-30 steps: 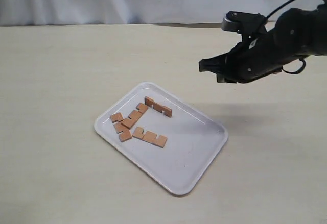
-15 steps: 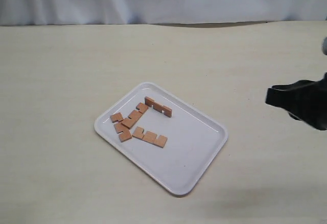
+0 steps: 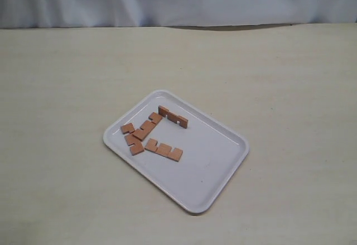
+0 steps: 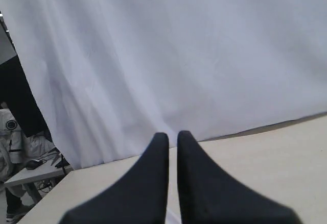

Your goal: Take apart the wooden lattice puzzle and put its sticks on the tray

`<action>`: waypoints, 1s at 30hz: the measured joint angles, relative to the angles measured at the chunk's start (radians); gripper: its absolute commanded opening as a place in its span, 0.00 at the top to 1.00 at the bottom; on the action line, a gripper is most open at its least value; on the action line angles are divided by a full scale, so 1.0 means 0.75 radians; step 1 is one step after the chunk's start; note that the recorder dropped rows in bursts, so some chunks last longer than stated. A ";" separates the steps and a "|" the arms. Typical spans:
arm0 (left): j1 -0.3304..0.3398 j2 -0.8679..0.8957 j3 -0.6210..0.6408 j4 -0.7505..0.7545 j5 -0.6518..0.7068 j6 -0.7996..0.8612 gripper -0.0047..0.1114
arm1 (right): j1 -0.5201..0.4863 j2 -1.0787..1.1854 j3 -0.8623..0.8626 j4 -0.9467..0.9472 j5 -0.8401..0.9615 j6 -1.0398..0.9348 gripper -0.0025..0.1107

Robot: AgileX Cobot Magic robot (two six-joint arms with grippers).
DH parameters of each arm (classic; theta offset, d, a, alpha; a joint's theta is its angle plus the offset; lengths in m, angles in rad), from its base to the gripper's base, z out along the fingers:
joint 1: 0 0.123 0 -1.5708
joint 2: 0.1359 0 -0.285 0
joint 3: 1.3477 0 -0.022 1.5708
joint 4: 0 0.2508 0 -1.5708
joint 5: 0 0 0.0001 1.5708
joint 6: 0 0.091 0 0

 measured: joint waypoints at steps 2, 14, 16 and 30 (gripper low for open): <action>0.000 0.000 0.000 0.000 0.000 0.000 0.96 | 0.000 -0.003 0.003 -0.018 -0.007 -0.003 0.93; 0.000 0.000 0.000 0.000 0.000 0.000 0.96 | 0.000 -0.003 0.036 -0.073 -0.028 -0.175 0.93; 0.000 0.000 0.000 0.000 0.000 0.000 0.96 | 0.000 -0.003 0.078 -0.073 -0.053 -0.178 0.93; 0.000 0.000 0.000 0.000 0.000 0.000 0.96 | 0.000 -0.003 0.120 -0.073 0.055 -0.190 0.93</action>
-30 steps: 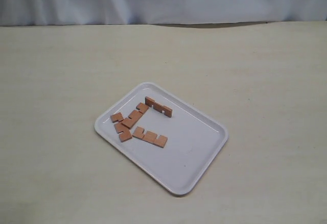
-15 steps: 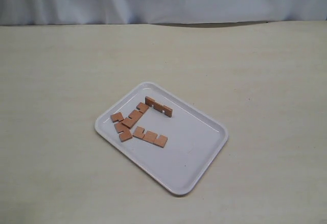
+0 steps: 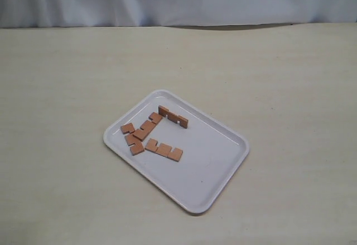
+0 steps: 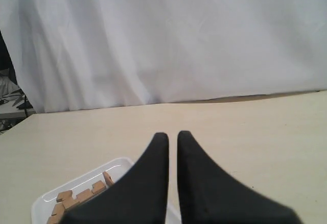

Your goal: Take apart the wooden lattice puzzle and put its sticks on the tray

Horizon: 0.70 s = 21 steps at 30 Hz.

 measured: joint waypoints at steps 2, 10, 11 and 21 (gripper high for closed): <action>0.000 0.000 0.000 0.000 0.000 0.000 0.96 | 0.000 0.000 0.000 -0.002 0.001 0.000 0.93; 0.000 0.000 0.000 0.000 0.000 0.000 0.96 | 0.000 0.000 0.000 -0.031 0.033 -0.019 0.93; 0.000 0.000 0.000 0.000 0.000 0.000 0.96 | 0.000 0.000 0.000 -0.031 0.038 -0.019 0.93; 0.000 0.000 0.000 0.000 0.000 0.000 0.96 | 0.000 0.000 0.000 -0.070 0.058 -0.019 0.93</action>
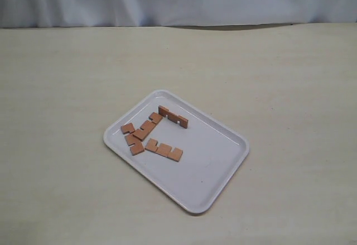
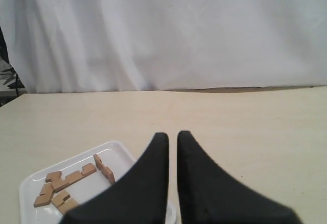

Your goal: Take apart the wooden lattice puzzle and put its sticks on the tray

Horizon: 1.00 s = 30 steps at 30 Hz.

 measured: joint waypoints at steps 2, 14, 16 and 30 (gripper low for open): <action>0.000 0.000 0.000 0.000 0.000 0.000 0.96 | 0.000 0.000 0.000 -0.034 0.007 0.003 0.93; 0.000 0.000 0.000 0.000 0.000 0.000 0.96 | 0.000 0.000 0.000 -0.184 0.214 0.074 0.93; 0.000 0.000 0.000 0.000 0.000 0.000 0.96 | 0.000 0.000 0.000 -0.187 0.220 0.074 0.93; 0.000 0.000 0.000 0.000 0.000 0.000 0.96 | 0.000 0.000 0.000 -0.193 0.259 0.077 0.93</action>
